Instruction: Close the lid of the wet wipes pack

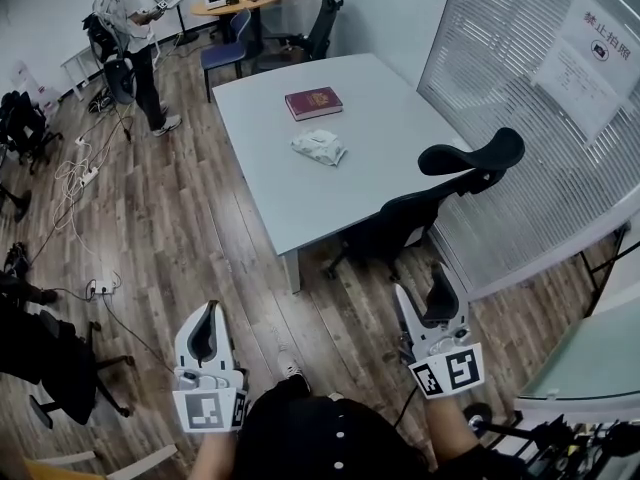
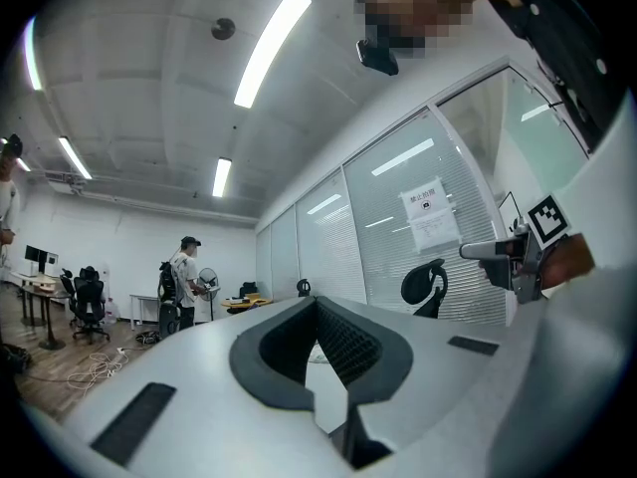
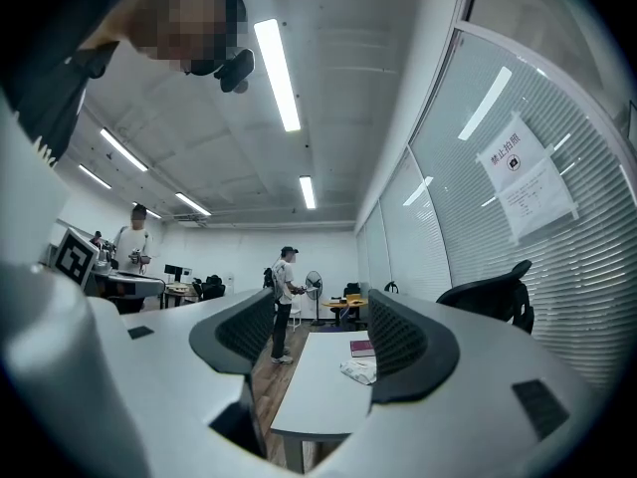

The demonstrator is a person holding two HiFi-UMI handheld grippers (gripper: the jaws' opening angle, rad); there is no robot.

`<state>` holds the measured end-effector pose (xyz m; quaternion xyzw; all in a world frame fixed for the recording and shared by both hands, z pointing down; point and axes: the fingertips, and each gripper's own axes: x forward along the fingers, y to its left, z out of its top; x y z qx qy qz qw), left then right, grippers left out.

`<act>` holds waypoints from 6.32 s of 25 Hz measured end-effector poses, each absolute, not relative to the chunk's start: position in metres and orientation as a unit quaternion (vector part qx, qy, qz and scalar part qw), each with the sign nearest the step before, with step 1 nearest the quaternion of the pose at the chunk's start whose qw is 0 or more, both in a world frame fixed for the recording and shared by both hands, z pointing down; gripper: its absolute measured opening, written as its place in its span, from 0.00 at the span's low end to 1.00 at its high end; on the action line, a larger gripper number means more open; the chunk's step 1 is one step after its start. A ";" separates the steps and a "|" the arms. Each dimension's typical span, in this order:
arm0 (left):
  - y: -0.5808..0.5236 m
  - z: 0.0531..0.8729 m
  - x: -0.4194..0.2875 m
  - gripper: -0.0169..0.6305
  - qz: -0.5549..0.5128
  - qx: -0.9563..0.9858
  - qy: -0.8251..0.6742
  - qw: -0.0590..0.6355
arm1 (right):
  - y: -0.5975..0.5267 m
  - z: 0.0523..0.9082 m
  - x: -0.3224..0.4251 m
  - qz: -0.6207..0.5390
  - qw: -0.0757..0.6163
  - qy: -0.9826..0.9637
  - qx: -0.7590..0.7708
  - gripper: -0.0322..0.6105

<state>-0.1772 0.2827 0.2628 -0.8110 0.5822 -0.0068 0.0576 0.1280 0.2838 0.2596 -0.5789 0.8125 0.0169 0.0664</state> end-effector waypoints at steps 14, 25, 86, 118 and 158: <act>0.213 0.258 -0.205 0.05 0.006 -0.820 0.568 0.067 | 0.222 0.251 0.101 0.031 0.070 0.802 -0.592 0.51; 0.176 0.263 -0.233 0.05 0.008 -0.834 0.548 0.063 | 0.194 0.252 0.070 0.033 0.074 0.790 -0.607 0.51; -0.101 0.285 -0.167 0.05 -0.032 -0.836 0.545 0.059 | -0.105 0.302 0.126 -0.038 0.070 0.801 -0.594 0.48; -0.181 0.367 -0.126 0.05 -0.097 -0.901 0.422 -0.016 | -0.275 0.498 0.149 -0.325 0.043 0.751 -0.573 0.48; -0.224 0.459 -0.108 0.05 -0.163 -0.900 0.390 -0.104 | -0.358 0.673 0.149 -0.621 -0.107 0.699 -0.337 0.30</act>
